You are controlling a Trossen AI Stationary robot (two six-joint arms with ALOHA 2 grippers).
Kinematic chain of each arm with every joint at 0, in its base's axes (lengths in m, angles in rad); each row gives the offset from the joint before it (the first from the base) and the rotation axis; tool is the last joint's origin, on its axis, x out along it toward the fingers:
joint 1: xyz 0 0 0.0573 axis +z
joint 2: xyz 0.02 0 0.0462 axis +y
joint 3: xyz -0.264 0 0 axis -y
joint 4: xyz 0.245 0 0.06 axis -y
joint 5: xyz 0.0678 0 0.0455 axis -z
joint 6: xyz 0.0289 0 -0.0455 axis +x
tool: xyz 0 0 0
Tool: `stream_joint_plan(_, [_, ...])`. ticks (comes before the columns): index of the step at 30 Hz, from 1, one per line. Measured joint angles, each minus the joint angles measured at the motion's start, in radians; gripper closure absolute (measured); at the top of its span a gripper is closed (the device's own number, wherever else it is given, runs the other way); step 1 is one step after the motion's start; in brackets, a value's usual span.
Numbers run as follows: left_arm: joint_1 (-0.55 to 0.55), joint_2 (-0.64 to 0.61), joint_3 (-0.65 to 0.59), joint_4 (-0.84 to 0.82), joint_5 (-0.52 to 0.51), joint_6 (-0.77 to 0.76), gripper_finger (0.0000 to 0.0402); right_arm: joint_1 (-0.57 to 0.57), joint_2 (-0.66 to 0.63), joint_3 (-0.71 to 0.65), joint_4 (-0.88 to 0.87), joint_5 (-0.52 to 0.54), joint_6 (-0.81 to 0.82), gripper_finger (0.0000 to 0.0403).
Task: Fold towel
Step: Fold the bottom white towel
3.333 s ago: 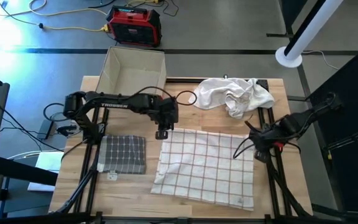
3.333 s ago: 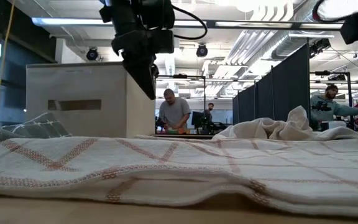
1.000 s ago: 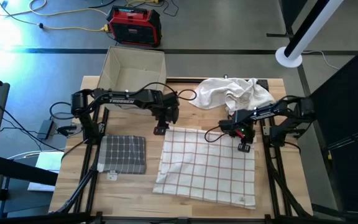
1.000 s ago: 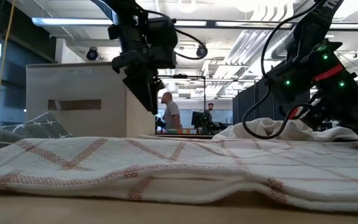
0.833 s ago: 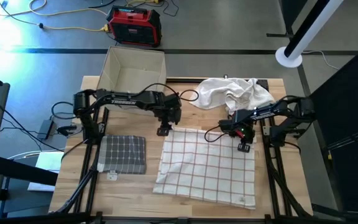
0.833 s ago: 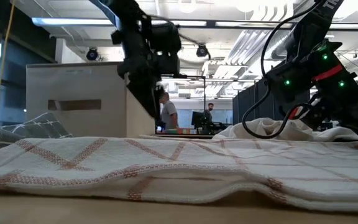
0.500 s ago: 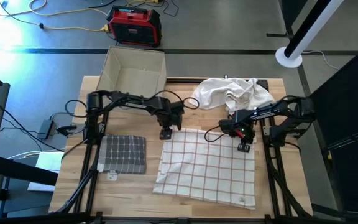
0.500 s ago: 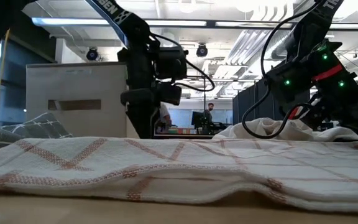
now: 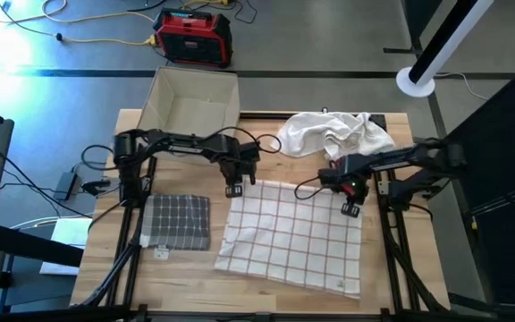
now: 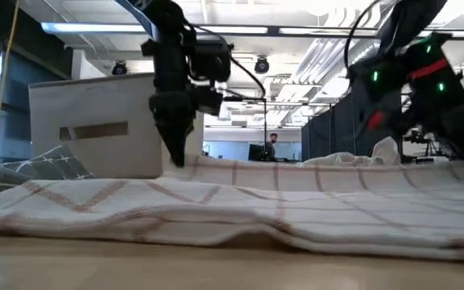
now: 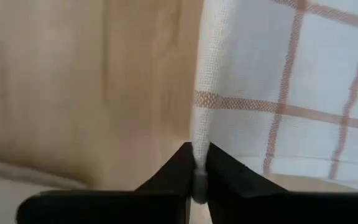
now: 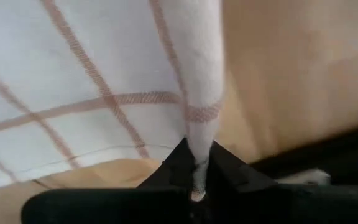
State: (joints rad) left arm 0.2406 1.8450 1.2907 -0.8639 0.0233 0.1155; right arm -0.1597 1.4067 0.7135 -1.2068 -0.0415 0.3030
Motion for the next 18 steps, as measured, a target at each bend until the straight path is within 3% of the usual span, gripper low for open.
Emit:
stream_joint_plan(9, [0.004, -0.153, 0.001, -0.007, -0.217, -0.036, 0.0397, 0.067, -0.274, 0.113, -0.106, 0.248, 0.224, 0.0393])
stream_joint_plan(14, [-0.031, -0.190, 0.001, -0.036, -0.154, -0.087, 0.0393, 0.189, -0.349, 0.159, -0.125, 0.223, 0.299, 0.0393])
stream_joint_plan(18, [-0.128, -0.189, 0.000, -0.114, -0.140, -0.133, 0.0392, 0.348, -0.364, 0.177, -0.102, 0.170, 0.349, 0.0393])
